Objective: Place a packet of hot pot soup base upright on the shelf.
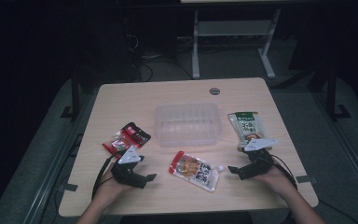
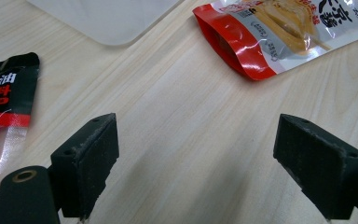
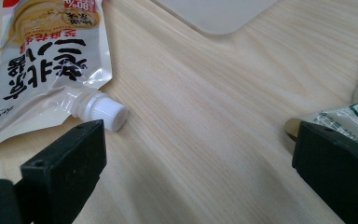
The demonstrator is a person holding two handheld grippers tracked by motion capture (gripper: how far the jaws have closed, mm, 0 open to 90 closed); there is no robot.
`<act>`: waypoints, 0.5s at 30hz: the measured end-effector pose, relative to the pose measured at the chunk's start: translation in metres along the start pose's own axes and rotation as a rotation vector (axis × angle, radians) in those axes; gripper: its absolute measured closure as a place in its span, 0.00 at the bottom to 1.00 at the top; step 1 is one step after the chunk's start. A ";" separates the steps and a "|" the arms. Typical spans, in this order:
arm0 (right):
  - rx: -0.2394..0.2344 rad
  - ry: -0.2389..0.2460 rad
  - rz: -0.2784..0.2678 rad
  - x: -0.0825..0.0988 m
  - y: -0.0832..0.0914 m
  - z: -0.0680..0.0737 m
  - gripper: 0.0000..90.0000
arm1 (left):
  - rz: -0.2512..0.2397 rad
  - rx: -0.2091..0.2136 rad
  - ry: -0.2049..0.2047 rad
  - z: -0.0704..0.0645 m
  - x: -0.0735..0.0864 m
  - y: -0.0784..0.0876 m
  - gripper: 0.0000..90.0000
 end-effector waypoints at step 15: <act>-0.028 0.016 -0.020 0.000 0.005 0.006 0.03 | 0.033 -0.055 0.054 0.020 -0.004 0.014 0.29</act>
Point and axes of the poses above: each handheld gripper's, and its own axes: y roughly backward along the jaws, x roughly out of its underside, z roughly to its left, the point moved 9 cm from there along -y, roughly forward along the jaws, and after that the axes turned 4 degrees about z, right-handed, at the moved point
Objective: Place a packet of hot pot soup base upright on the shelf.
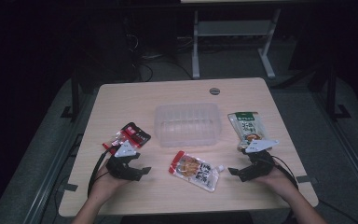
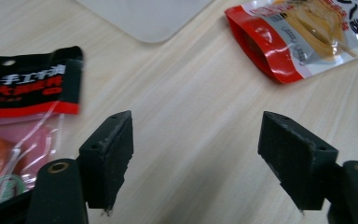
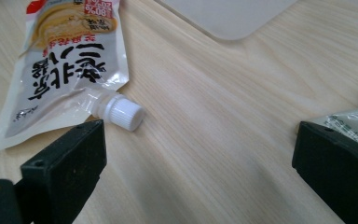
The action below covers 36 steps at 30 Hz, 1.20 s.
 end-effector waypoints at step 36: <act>-0.012 0.016 -0.045 -0.013 0.002 0.007 0.05 | -0.041 -0.153 0.154 0.085 -0.028 0.035 0.91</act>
Point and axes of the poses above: each handheld gripper's, and its own axes: y roughly backward along the jaws, x roughly out of its underside, z roughly to its left, the point moved 9 cm from there along -y, roughly forward along the jaws, and after that the axes turned 4 degrees about z, right-handed, at the moved point
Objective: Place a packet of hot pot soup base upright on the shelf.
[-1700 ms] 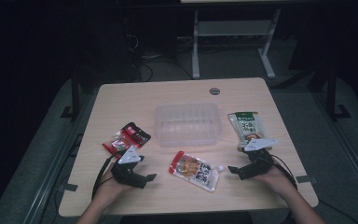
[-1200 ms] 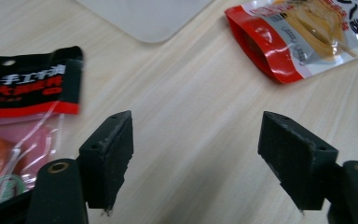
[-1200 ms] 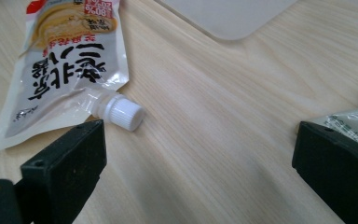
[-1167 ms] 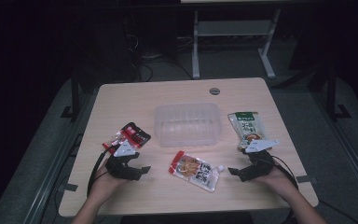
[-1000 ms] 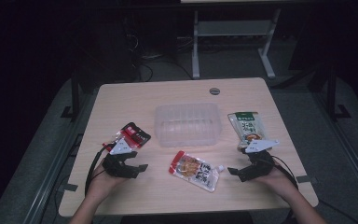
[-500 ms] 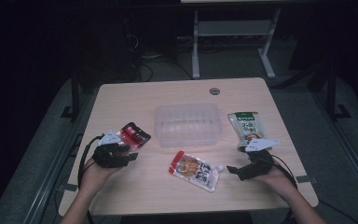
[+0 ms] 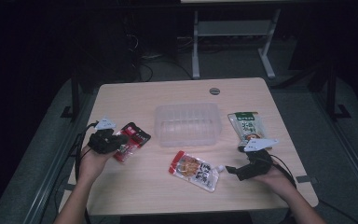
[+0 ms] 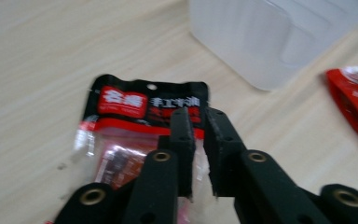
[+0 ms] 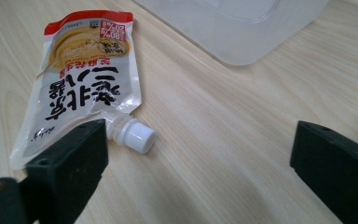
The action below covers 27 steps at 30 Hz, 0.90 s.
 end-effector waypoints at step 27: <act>-0.009 0.011 -0.011 -0.003 0.001 0.002 0.06 | 0.132 -0.141 0.096 0.072 0.031 -0.042 1.00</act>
Point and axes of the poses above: each handheld gripper's, and its own axes: y roughly backward along the jaws, x roughly out of its underside, z roughly to its left, the point moved 9 cm from there along -y, roughly forward along the jaws, and after that the axes turned 4 degrees about z, right-handed, at the moved point
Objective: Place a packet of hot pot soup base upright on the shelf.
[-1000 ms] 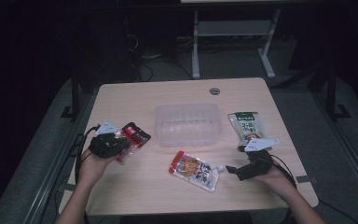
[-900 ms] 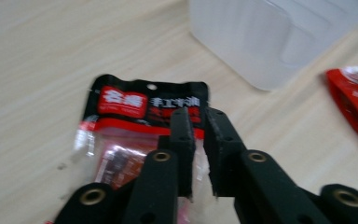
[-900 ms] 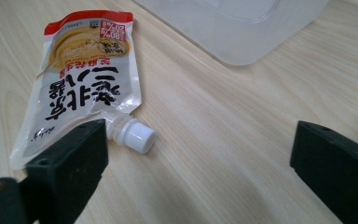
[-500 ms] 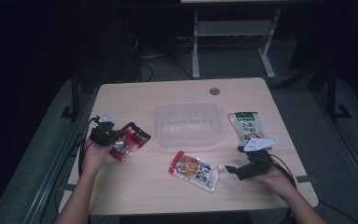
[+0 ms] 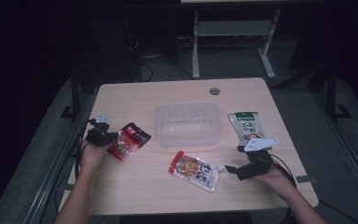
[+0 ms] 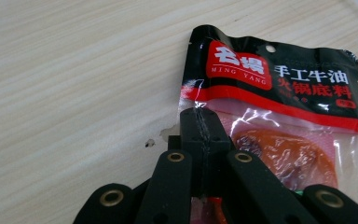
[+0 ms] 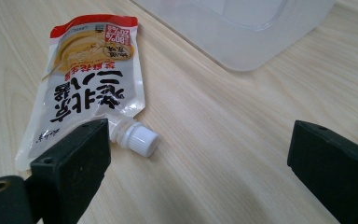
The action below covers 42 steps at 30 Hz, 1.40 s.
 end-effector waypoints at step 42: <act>-0.014 0.014 -0.002 0.000 -0.001 0.000 0.06 | 0.043 0.242 -0.130 -0.079 0.030 0.024 1.00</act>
Point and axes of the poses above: each handheld gripper's, and its own axes: y roughly backward along the jaws, x roughly out of its underside, z roughly to its left, the point moved 9 cm from there along -y, roughly forward along the jaws, and after that the axes turned 4 degrees about z, right-handed, at the moved point
